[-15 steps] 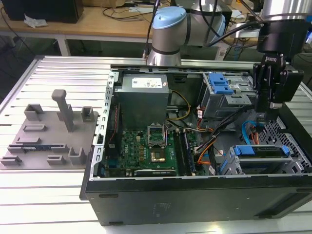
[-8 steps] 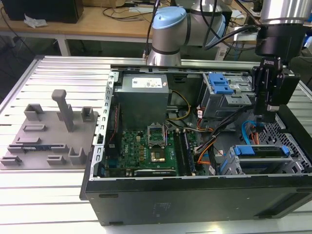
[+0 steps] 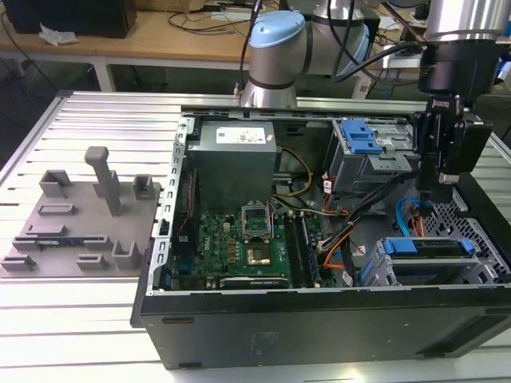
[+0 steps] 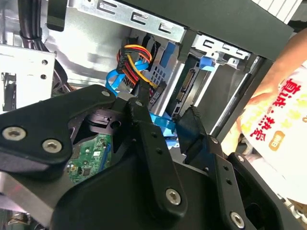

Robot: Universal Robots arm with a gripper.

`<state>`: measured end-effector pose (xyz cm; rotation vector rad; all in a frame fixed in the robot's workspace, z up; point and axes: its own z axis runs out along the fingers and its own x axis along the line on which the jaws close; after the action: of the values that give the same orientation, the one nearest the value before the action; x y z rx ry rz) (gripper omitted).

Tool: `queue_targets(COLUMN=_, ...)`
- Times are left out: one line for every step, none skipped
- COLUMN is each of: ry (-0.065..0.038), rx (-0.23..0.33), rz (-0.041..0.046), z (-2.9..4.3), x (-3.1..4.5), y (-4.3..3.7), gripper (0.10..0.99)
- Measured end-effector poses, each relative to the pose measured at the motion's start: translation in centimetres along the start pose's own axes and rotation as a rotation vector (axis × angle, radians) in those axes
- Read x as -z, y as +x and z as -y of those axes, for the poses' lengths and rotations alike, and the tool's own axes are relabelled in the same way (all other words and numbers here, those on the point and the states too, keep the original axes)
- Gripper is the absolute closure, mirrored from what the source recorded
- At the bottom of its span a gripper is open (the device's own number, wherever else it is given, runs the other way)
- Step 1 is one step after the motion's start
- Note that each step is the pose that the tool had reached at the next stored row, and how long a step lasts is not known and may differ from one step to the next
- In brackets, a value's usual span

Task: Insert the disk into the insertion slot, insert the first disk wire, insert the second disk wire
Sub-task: 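Insert the first disk wire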

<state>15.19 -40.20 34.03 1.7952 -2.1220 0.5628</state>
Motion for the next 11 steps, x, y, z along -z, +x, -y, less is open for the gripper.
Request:
queue_targets(ry=0.001, rx=0.001, rz=-0.0002, z=0.02, x=-0.03, y=-0.04, gripper=0.584)
queue_targets(ry=0.001, rx=0.002, rz=-0.0006, z=0.05, x=-0.04, y=-0.1, gripper=0.584)
queue_targets(ry=0.001, rx=0.002, rz=-0.0018, z=0.08, x=-0.05, y=-0.17, gripper=0.584)
queue_targets(ry=0.001, rx=0.003, rz=-0.0032, z=0.12, x=-0.07, y=-0.24, gripper=0.584)
queue_targets(ry=0.001, rx=0.003, rz=-0.0052, z=0.15, x=-0.1, y=-0.33, gripper=0.584)
queue_targets(ry=0.001, rx=0.003, rz=-0.0081, z=0.16, x=-0.14, y=-0.46, gripper=0.6)
queue_targets(ry=0.001, rx=0.004, rz=-0.0099, z=0.17, x=-0.16, y=-0.53, gripper=0.667)
queue_targets(ry=0.001, rx=0.004, rz=-0.0115, z=0.17, x=-0.18, y=-0.58, gripper=0.737)
queue_targets(ry=0.002, rx=0.004, rz=-0.0141, z=0.17, x=-0.19, y=-0.66, gripper=0.737)
queue_targets(ry=0.002, rx=0.005, rz=-0.0166, z=0.17, x=-0.2, y=-0.73, gripper=0.737)
queue_targets(ry=0.003, rx=0.006, rz=-0.0217, z=0.14, x=-0.14, y=-0.93, gripper=0.737)
